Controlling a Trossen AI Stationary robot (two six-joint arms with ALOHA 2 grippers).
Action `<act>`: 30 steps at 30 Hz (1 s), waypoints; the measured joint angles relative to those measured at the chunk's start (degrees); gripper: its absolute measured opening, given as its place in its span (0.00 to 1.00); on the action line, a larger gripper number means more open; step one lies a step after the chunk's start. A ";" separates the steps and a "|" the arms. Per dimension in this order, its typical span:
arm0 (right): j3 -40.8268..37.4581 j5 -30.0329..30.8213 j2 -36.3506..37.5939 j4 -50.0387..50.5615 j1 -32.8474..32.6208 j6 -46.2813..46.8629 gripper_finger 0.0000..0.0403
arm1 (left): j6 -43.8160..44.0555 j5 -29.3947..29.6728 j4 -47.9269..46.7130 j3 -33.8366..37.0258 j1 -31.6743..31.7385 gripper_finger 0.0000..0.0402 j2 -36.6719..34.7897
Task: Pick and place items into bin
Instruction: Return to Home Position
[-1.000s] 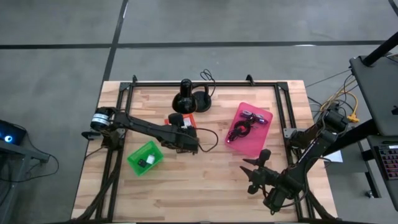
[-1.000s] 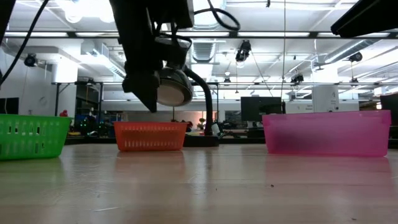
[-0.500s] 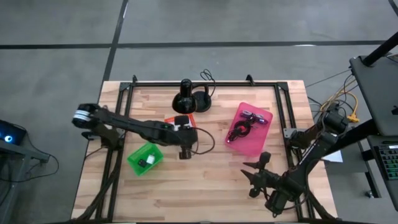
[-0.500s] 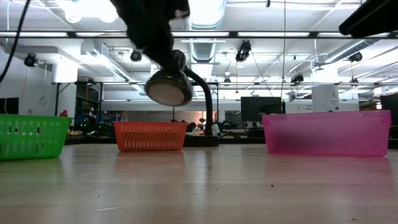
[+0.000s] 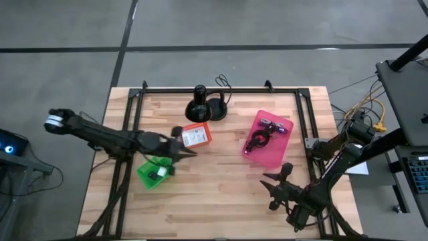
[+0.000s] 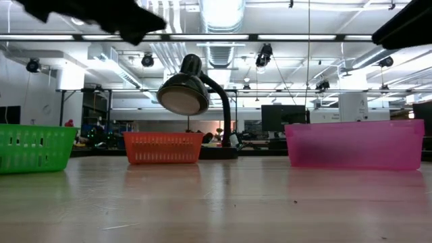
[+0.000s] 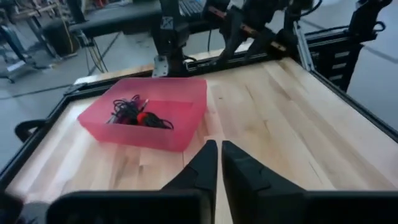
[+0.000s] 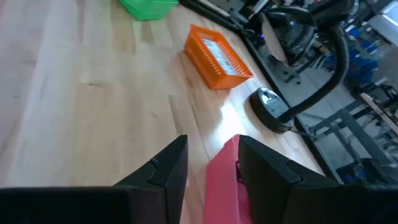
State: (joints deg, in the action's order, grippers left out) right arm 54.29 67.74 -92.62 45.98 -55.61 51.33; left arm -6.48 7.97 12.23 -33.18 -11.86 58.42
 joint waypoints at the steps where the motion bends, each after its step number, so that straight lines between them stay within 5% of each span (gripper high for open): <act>1: -0.58 0.54 0.00 -0.09 0.00 0.62 0.32 | 0.02 0.01 -0.06 1.94 0.00 0.01 -2.60; 11: -4.90 6.36 0.16 0.04 0.22 6.37 0.29 | -2.12 4.82 0.16 17.73 -0.14 0.00 -29.25; 24: -4.97 15.21 1.31 0.20 0.63 5.43 0.28 | -7.38 4.39 -2.62 32.08 -0.15 0.00 -55.10; 30: -6.14 12.78 2.76 0.55 0.94 3.94 0.25 | -7.48 4.54 -5.75 32.53 -0.15 0.00 -55.76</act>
State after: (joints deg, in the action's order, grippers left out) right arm 48.15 80.53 -89.86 46.52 -54.67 55.26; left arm -13.96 12.51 6.48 -0.64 -12.01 2.66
